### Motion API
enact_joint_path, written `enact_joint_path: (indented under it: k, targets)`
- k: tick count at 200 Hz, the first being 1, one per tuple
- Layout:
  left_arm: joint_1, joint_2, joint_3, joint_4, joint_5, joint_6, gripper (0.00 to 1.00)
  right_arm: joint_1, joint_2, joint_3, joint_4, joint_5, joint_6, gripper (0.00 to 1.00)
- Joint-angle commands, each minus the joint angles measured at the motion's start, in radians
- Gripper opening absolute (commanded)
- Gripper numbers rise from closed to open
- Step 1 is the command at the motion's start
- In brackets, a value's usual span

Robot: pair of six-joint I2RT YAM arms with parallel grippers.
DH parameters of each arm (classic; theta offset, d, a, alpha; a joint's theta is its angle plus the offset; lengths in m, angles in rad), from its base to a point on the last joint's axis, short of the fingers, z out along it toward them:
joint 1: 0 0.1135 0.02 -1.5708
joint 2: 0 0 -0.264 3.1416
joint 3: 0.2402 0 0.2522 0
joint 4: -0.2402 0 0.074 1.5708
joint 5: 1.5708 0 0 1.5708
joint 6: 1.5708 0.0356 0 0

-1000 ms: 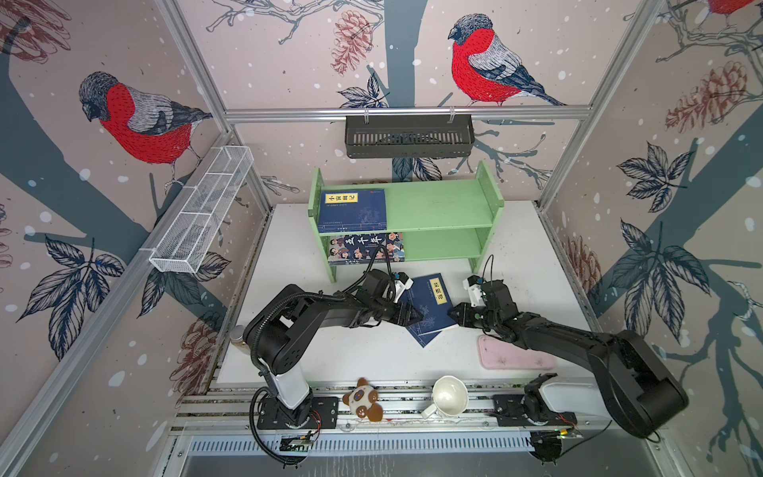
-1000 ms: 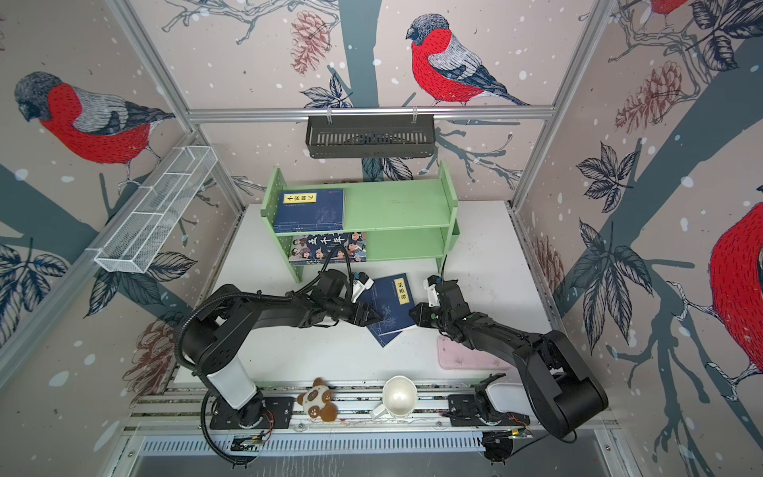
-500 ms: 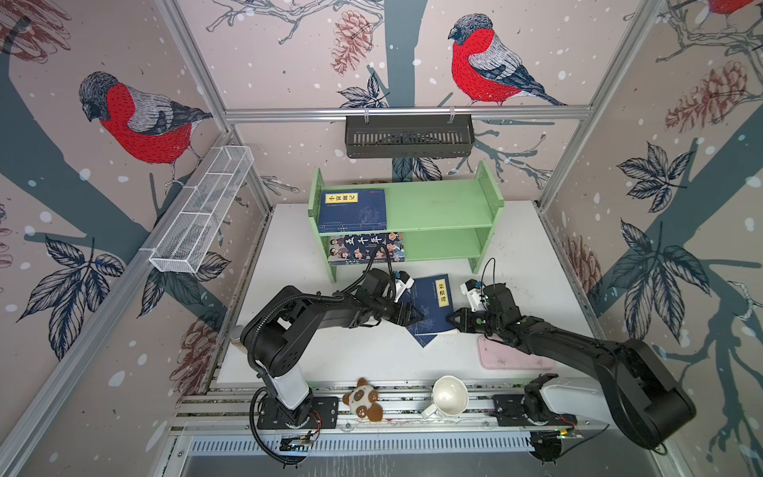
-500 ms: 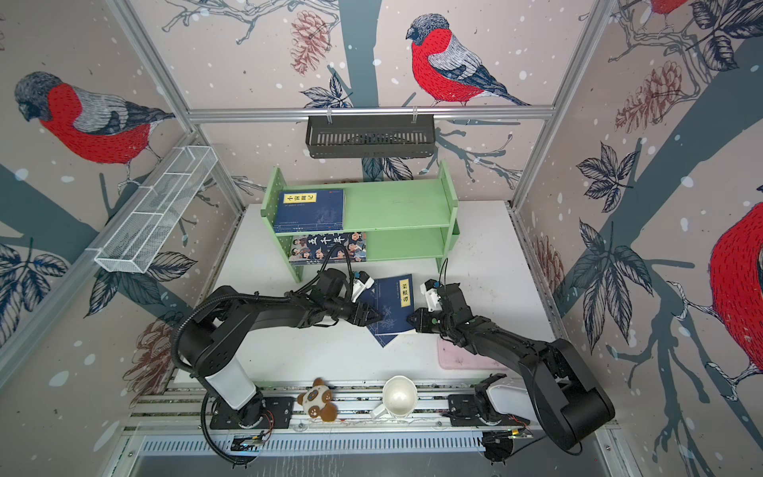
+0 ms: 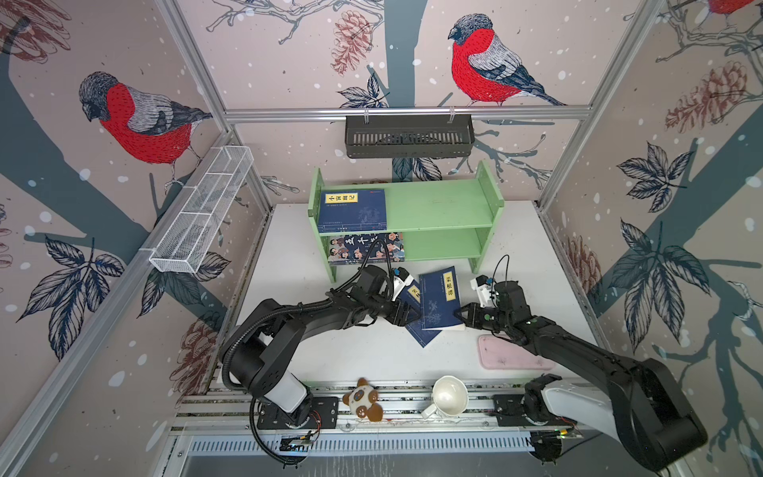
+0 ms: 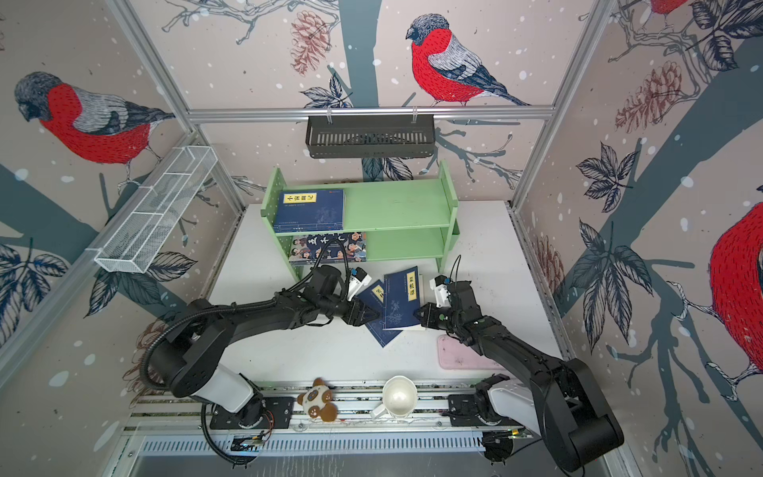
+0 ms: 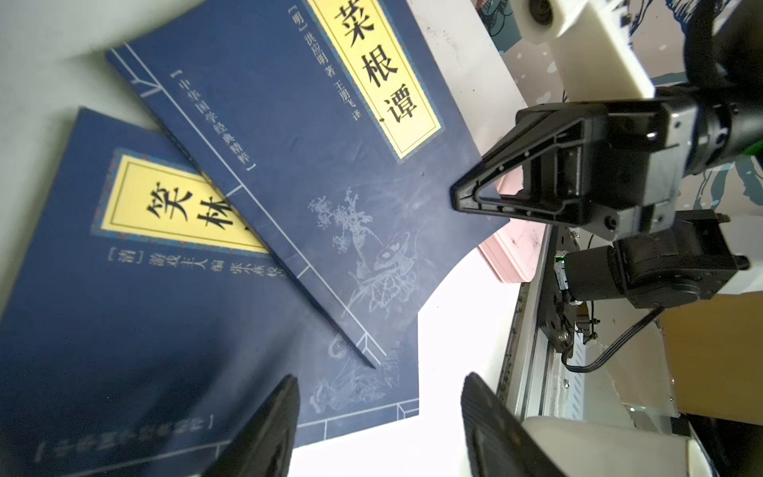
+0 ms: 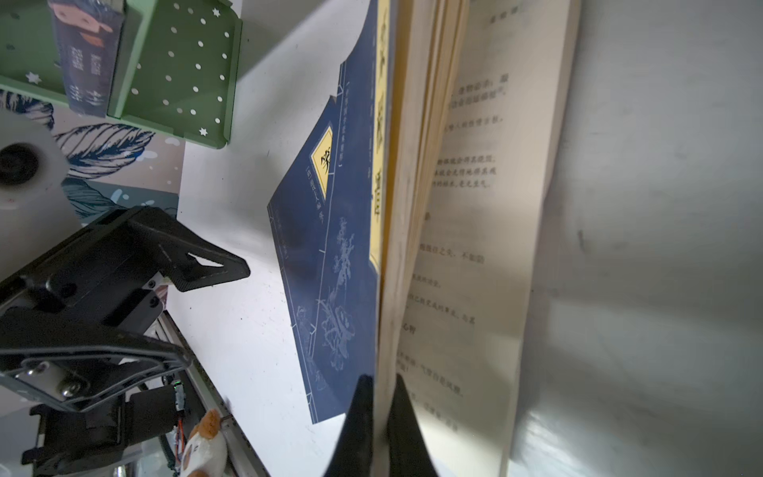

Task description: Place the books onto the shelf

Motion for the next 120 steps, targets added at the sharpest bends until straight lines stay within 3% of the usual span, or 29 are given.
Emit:
enact_joint_path:
  k: [1,59,120]
  targets:
    - [0.011,-0.053,0.001,-0.043,0.033,0.071,0.65,-0.017,-0.018,0.035,-0.089,-0.059,-0.006,0.01]
    - [0.119,-0.103,-0.049,0.049,0.110,-0.052,0.67,-0.038,-0.021,0.112,-0.192,-0.182,-0.031,0.01]
    - [0.137,-0.130,-0.109,0.150,0.172,-0.134,0.72,-0.050,-0.052,0.163,-0.266,-0.282,-0.065,0.01]
